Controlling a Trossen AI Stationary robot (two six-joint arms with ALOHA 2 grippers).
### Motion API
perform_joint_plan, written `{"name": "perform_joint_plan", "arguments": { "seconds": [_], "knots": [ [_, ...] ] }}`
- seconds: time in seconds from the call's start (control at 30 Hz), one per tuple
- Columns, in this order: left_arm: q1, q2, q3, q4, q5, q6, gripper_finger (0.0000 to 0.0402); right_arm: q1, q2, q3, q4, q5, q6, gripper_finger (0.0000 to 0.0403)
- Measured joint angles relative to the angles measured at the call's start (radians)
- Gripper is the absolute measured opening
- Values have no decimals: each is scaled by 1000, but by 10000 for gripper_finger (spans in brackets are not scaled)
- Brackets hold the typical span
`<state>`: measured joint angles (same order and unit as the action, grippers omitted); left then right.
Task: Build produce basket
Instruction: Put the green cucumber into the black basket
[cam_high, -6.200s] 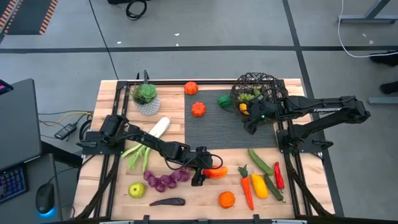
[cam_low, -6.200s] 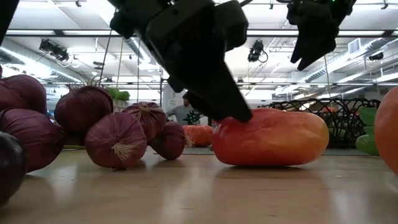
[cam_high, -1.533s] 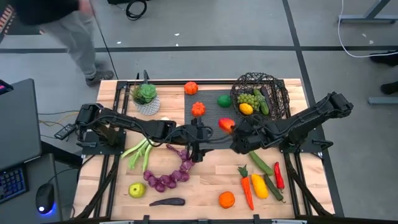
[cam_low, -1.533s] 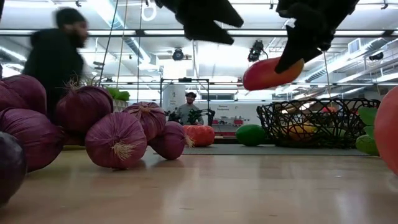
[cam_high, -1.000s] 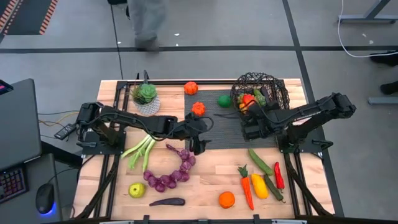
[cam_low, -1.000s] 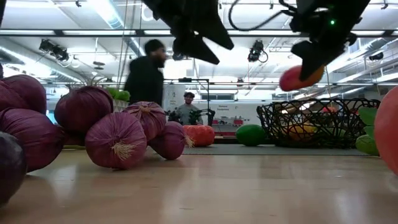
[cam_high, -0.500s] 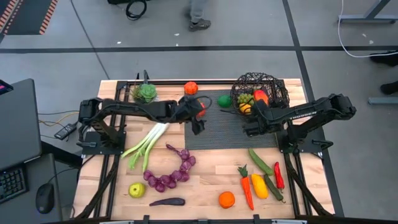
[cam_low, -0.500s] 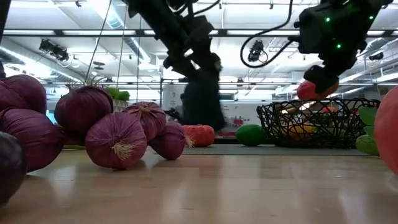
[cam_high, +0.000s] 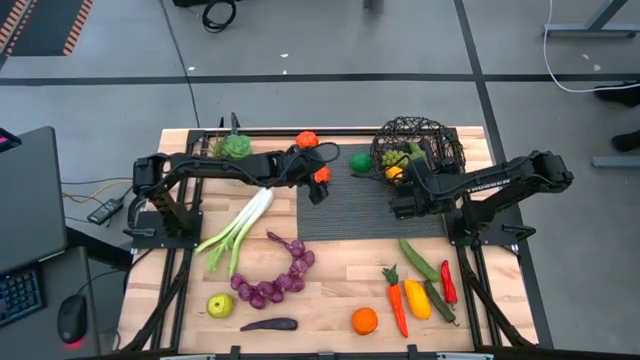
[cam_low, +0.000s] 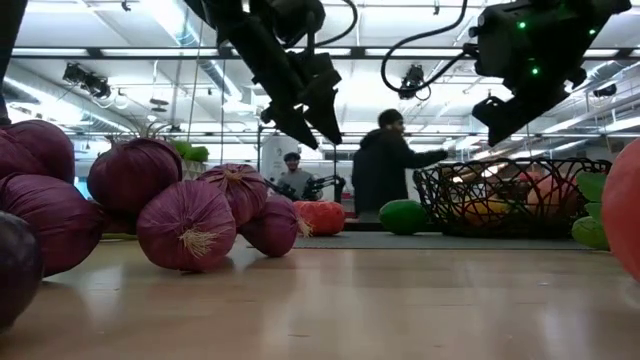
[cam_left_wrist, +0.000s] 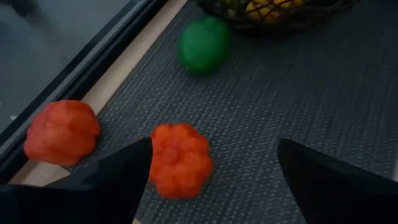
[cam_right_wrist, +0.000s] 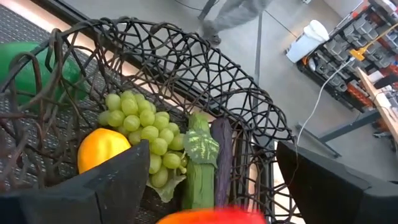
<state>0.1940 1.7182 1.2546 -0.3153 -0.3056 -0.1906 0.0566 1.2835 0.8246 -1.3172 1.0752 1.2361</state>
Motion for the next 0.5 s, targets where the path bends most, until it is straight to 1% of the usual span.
{"name": "perform_joint_plan", "arguments": {
  "seconds": [0.13, 0.27, 0.37, 0.5],
  "knots": [
    [22, -1, 0, 15, -1, 8, 352, 2, 0, 0, 32, 23, -2, 360],
    [53, -1, 0, 50, 1, 66, 352, 10, 0, 0, 135, 126, -64, 359],
    [75, 6, 0, 98, -1, 122, 352, 5, 0, 0, 260, 182, -178, 356],
    [98, 6, 0, 171, -1, 223, 352, -36, 0, 0, 461, 171, -411, 355]
  ]
}}
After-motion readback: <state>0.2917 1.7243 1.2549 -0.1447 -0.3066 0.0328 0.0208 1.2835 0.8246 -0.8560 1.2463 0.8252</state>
